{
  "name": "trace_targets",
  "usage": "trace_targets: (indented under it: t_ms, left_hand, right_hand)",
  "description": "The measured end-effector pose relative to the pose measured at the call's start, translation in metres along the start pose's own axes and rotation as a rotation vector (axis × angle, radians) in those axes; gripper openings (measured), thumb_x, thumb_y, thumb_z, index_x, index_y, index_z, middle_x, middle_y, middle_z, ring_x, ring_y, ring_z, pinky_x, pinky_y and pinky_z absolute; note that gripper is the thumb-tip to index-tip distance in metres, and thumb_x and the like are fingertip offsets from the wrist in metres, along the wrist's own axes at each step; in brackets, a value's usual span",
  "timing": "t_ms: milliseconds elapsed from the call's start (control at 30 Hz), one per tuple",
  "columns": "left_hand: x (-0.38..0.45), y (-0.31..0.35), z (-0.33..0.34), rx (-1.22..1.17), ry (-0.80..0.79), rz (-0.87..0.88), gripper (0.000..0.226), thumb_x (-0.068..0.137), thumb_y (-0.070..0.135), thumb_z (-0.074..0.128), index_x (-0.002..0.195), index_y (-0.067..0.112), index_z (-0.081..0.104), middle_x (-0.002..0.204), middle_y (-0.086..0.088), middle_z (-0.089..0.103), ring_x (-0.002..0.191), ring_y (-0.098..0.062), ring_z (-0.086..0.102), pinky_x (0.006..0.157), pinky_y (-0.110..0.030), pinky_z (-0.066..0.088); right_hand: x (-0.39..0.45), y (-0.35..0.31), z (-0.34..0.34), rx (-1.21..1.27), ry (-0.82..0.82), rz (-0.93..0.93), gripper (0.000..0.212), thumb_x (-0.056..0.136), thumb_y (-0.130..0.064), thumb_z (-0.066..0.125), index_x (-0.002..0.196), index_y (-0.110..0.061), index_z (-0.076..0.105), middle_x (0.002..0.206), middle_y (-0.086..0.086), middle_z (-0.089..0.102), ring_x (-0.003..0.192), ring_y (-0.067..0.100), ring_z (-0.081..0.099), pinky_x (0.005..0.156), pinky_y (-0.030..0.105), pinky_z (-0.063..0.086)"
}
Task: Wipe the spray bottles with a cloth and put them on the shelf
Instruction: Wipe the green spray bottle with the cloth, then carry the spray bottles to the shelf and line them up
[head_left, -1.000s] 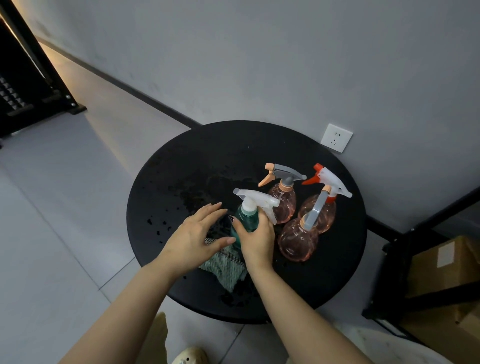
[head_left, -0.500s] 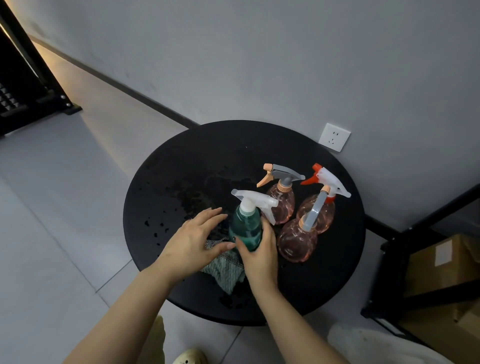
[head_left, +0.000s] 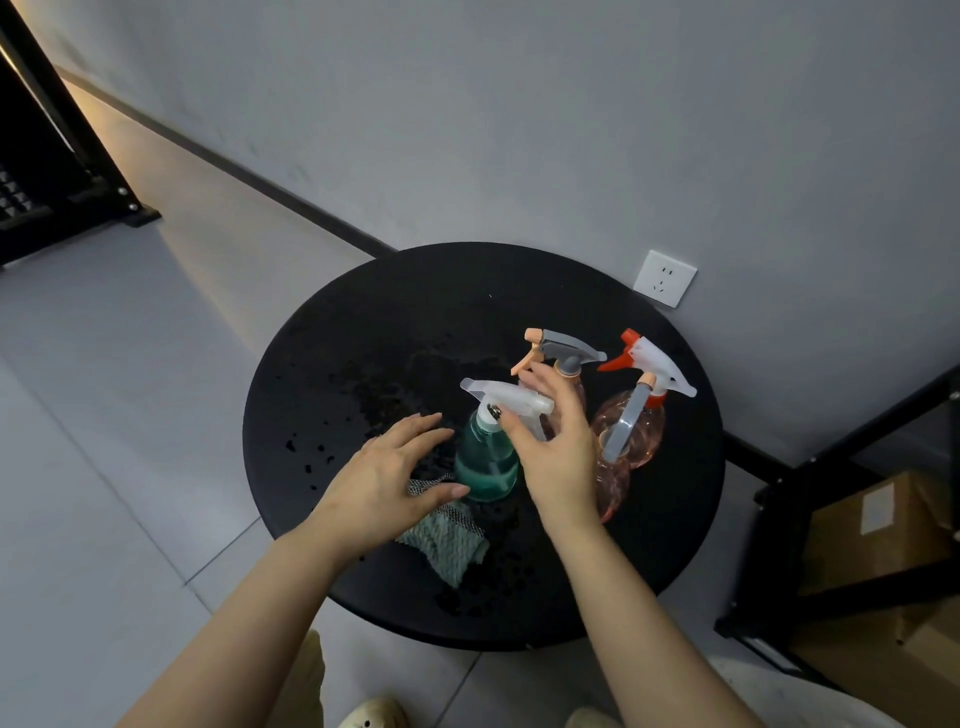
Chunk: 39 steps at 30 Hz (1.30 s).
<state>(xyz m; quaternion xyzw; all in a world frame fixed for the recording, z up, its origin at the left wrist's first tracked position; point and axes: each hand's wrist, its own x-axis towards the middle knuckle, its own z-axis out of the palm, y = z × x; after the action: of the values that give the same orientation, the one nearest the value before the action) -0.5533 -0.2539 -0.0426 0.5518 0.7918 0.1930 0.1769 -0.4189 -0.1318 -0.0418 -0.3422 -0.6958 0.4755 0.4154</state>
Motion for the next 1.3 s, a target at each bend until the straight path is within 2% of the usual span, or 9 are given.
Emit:
trace_targets:
  t_ms: [200,367,500,567,667,967,1133,1233,1300]
  left_hand:
    - [0.000,0.000,-0.001,0.018,-0.015,-0.005,0.092,0.066,0.083,0.028,0.142,0.032,0.035,0.153,0.015,0.021,0.141,-0.004,0.015,0.109,-0.034,0.034]
    - [-0.001,0.005,-0.002,0.030,-0.041,-0.013,0.081,0.073,0.074,0.041,0.142,0.031,0.035,0.154,0.014,0.020,0.142,-0.003,0.011,0.112,-0.035,0.028]
    - [-0.001,0.006,-0.002,0.009,-0.046,-0.012,0.091,0.065,0.083,0.030,0.141,0.031,0.037,0.153,0.015,0.021,0.142,-0.004,0.014,0.112,-0.035,0.028]
    - [-0.001,0.009,-0.002,0.019,-0.049,-0.013,0.083,0.071,0.075,0.038,0.141,0.031,0.036,0.153,0.015,0.021,0.142,-0.004,0.014,0.113,-0.034,0.027]
    - [-0.001,0.011,-0.003,0.028,-0.045,-0.014,0.074,0.078,0.067,0.047,0.141,0.031,0.036,0.153,0.015,0.020,0.142,-0.004,0.013,0.112,-0.034,0.028]
    - [-0.005,0.021,-0.013,0.043,0.022,0.048,0.098,0.062,0.088,0.023,0.142,0.032,0.035,0.152,0.016,0.023,0.141,-0.002,0.014,0.111,-0.033,0.028]
    - [-0.006,0.061,-0.032,0.083,0.128,0.209,0.099,0.066,0.088,0.024,0.145,0.028,0.029,0.143,0.022,0.019,0.134,0.004,0.010,0.111,-0.031,0.022]
    - [-0.005,0.091,-0.041,0.113,0.163,0.302,0.100,0.067,0.089,0.023,0.145,0.027,0.027,0.142,0.023,0.018,0.134,0.003,0.012,0.111,-0.034,0.023]
    - [-0.004,0.114,-0.045,0.097,0.197,0.353,0.098,0.068,0.087,0.025,0.145,0.026,0.028,0.142,0.022,0.019,0.132,0.006,0.011,0.108,-0.033,0.024]
  right_hand:
    - [0.014,-0.003,-0.006,-0.190,-0.119,-0.053,0.031,0.082,-0.013,0.071,0.112,-0.016,0.067,0.104,-0.013,0.063,0.095,-0.015,0.052,0.082,0.005,0.041]
    - [0.019,-0.008,-0.014,-0.360,-0.201,-0.107,0.029,0.085,-0.012,0.068,0.114,-0.015,0.066,0.107,0.000,0.068,0.099,0.012,0.061,0.083,0.022,0.050]
    - [0.013,-0.005,-0.015,-0.323,-0.140,-0.036,0.026,0.084,-0.018,0.069,0.109,-0.017,0.065,0.091,-0.008,0.066,0.080,0.006,0.060,0.066,0.005,0.044]
    - [0.009,-0.001,-0.013,-0.301,-0.075,-0.029,0.020,0.083,-0.019,0.070,0.103,-0.018,0.066,0.083,-0.009,0.066,0.073,0.008,0.062,0.061,0.011,0.047]
    - [0.006,0.000,-0.009,-0.299,0.013,-0.028,0.017,0.081,-0.018,0.072,0.098,-0.018,0.069,0.083,-0.006,0.069,0.074,0.011,0.065,0.064,0.025,0.054]
    - [-0.010,-0.036,-0.026,-0.291,0.085,-0.150,0.016,0.080,-0.015,0.073,0.096,-0.015,0.071,0.076,-0.006,0.069,0.071,0.008,0.062,0.062,0.015,0.050]
    - [-0.015,-0.069,-0.066,-0.338,0.103,-0.167,0.020,0.079,-0.018,0.074,0.099,-0.017,0.071,0.076,0.001,0.069,0.067,0.015,0.066,0.060,0.031,0.056]
    - [-0.022,-0.085,-0.093,-0.325,0.112,-0.122,0.020,0.080,-0.023,0.073,0.100,-0.021,0.070,0.084,-0.001,0.070,0.077,0.015,0.066,0.070,0.025,0.055]
    - [-0.029,-0.095,-0.114,-0.298,0.151,-0.096,0.019,0.079,-0.022,0.073,0.098,-0.021,0.071,0.087,-0.002,0.071,0.075,0.010,0.064,0.066,0.011,0.049]
